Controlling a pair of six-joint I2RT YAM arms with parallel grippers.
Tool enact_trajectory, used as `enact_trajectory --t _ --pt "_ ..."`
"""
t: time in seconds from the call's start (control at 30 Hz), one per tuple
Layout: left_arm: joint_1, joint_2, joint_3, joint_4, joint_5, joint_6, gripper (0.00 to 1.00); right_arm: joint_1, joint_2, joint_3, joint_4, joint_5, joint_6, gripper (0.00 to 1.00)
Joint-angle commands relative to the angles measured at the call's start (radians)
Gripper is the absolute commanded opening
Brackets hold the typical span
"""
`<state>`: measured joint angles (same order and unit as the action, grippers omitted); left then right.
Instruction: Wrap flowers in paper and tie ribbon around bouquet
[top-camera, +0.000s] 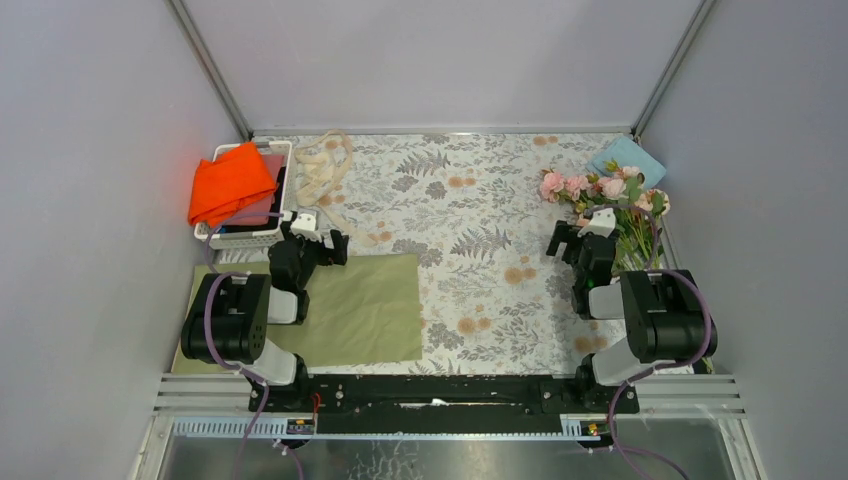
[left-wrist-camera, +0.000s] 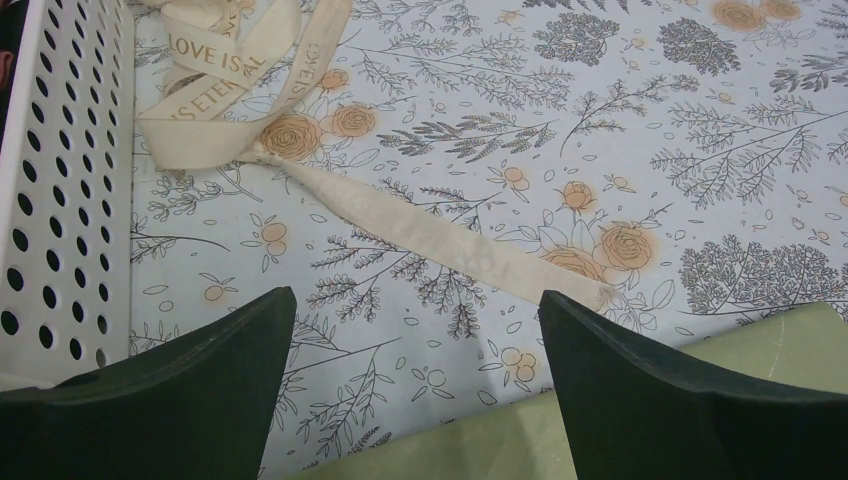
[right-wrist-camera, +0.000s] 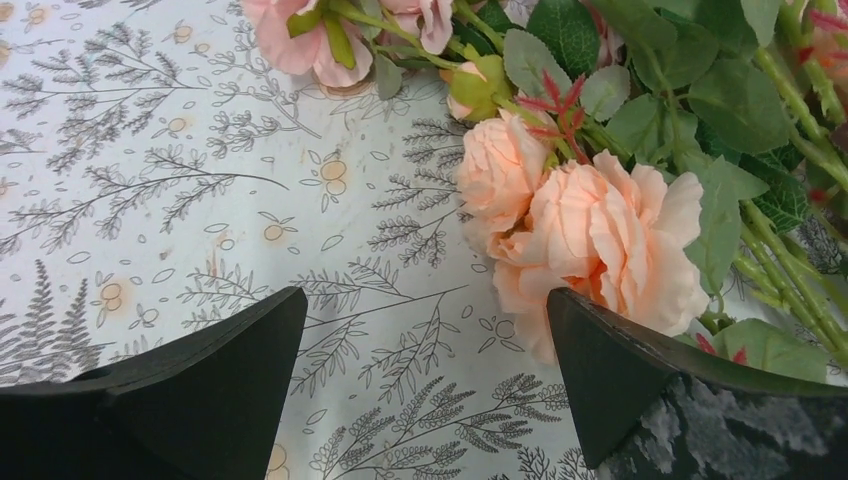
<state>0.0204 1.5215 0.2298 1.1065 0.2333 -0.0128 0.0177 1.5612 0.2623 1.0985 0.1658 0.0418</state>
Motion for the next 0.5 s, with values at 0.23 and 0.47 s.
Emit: enact_trajectory --t 0.23,0.47 --pt "0.031 -0.082 0.035 -0.013 0.070 -0.016 0.99 0.056 -0.237 0.524 -0.828 -0.543 0.125 0.93" --pt "0.079 -0.411 0.427 -1.079 0.317 0.230 0.99 0.352 -0.168 0.689 -1.193 -0.614 0.232 0.85"
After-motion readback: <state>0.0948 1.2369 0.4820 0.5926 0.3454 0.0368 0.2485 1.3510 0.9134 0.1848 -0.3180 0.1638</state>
